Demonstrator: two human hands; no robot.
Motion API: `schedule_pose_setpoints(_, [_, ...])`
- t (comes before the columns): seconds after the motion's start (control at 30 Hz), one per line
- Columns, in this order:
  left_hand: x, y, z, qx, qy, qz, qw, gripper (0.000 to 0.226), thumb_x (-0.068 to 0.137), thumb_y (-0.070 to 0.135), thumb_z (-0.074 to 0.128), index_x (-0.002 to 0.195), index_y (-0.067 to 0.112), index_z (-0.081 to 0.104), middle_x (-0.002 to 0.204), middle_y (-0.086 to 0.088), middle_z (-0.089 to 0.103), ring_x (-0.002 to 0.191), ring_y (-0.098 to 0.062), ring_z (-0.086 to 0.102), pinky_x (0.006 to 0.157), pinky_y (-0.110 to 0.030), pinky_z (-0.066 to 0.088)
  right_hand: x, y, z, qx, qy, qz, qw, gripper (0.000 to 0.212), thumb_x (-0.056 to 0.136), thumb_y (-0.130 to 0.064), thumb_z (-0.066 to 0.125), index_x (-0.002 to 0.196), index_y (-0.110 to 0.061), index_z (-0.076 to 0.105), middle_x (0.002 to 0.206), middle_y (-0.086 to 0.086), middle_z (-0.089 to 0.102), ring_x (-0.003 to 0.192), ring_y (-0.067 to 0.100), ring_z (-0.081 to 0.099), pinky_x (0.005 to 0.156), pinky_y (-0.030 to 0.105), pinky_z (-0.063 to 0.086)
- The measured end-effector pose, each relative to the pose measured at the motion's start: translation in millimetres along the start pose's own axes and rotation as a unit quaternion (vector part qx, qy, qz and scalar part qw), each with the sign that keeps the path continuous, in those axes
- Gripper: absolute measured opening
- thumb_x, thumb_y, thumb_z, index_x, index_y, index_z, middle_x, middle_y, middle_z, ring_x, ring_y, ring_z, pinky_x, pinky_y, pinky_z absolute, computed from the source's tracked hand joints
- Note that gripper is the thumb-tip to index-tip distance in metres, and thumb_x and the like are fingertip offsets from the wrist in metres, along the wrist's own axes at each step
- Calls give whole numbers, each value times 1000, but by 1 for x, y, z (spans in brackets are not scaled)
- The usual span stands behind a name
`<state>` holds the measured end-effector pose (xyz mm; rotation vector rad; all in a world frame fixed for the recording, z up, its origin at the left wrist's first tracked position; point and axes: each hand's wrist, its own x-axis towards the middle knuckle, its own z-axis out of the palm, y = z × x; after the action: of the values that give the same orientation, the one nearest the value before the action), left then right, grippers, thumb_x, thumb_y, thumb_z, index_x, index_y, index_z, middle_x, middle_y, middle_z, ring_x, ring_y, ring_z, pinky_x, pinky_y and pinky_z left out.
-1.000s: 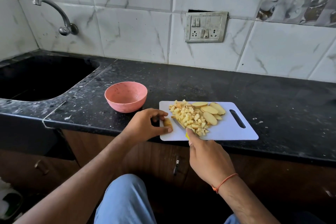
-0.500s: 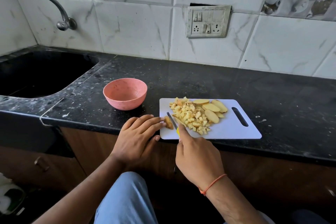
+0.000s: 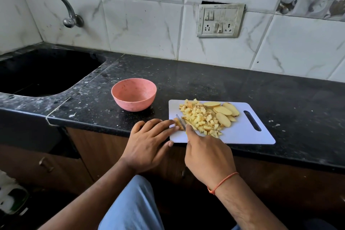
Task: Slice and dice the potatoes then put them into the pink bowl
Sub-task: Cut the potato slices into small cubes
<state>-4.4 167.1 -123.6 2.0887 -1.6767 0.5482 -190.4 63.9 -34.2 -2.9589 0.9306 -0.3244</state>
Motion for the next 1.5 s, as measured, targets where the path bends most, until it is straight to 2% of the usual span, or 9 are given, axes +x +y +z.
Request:
schedule_pose_setpoints(0.23, [1, 1, -1, -7, -8, -18, 1000, 53, 108, 58, 40, 158, 42, 44, 162, 25, 42, 141, -13, 47, 104, -45, 39, -4, 11, 0, 27, 33, -13, 999, 53, 109, -36, 33, 161, -34, 29, 101, -1, 72, 89, 20, 67, 66, 34, 48])
schedule_pose_setpoints(0.4, [2, 4, -2, -11, -1, -27, 1000, 51, 108, 57, 40, 157, 42, 47, 160, 26, 44, 140, -12, 47, 102, -43, 38, -4, 11, 4, 12, 26, -13, 999, 54, 109, -36, 33, 162, -35, 24, 94, -1, 70, 83, 20, 66, 62, 33, 45])
schedule_pose_setpoints(0.53, [3, 4, -2, -13, -5, -32, 999, 51, 108, 58, 40, 156, 42, 48, 159, 27, 45, 139, -11, 47, 102, -42, 37, 1, 8, 7, -6, 12, -11, 1000, 58, 107, -30, 38, 163, -33, 22, 88, 1, 65, 75, 20, 57, 60, 34, 39])
schedule_pose_setpoints(0.67, [4, 5, -4, -14, -9, -32, 999, 52, 108, 60, 38, 156, 42, 48, 159, 26, 46, 139, -11, 47, 101, -42, 37, 14, 7, 6, -9, 0, -23, 1000, 57, 105, -26, 42, 160, -30, 28, 96, 5, 70, 88, 27, 67, 63, 35, 42])
schedule_pose_setpoints(0.77, [4, 6, -4, -8, -18, -32, 999, 57, 106, 67, 38, 156, 42, 48, 158, 25, 46, 139, -12, 47, 101, -43, 37, 19, 3, 4, -13, -29, -25, 999, 61, 104, -24, 42, 162, -28, 22, 106, 9, 70, 96, 29, 67, 65, 35, 40])
schedule_pose_setpoints(1.1, [4, 14, -2, 38, -25, -57, 997, 56, 107, 67, 33, 155, 43, 47, 159, 25, 45, 139, -15, 49, 95, -47, 36, 4, 3, -1, -11, -93, -11, 996, 68, 104, -17, 40, 165, -23, 11, 110, 12, 66, 100, 29, 63, 69, 36, 41])
schedule_pose_setpoints(1.27, [5, 15, -2, 36, -32, -62, 997, 56, 107, 68, 35, 157, 44, 44, 160, 26, 43, 141, -14, 47, 97, -46, 34, -24, 12, -5, -13, -95, -4, 995, 68, 105, -18, 40, 165, -24, 8, 87, 4, 55, 75, 22, 50, 61, 36, 38])
schedule_pose_setpoints(1.4, [5, 16, -4, 22, -37, -64, 997, 55, 106, 68, 36, 156, 45, 43, 160, 27, 41, 141, -12, 45, 98, -46, 33, -48, 20, -12, 3, -95, -10, 995, 66, 108, -23, 38, 165, -29, 6, 75, -2, 48, 71, 19, 50, 59, 35, 40])
schedule_pose_setpoints(1.5, [7, 17, -9, 10, -38, -59, 997, 54, 104, 70, 37, 152, 46, 47, 158, 28, 42, 140, -11, 45, 97, -47, 33, -60, 27, -15, 21, -79, -6, 997, 66, 107, -22, 39, 165, -32, 8, 74, -3, 54, 69, 18, 56, 58, 34, 43])
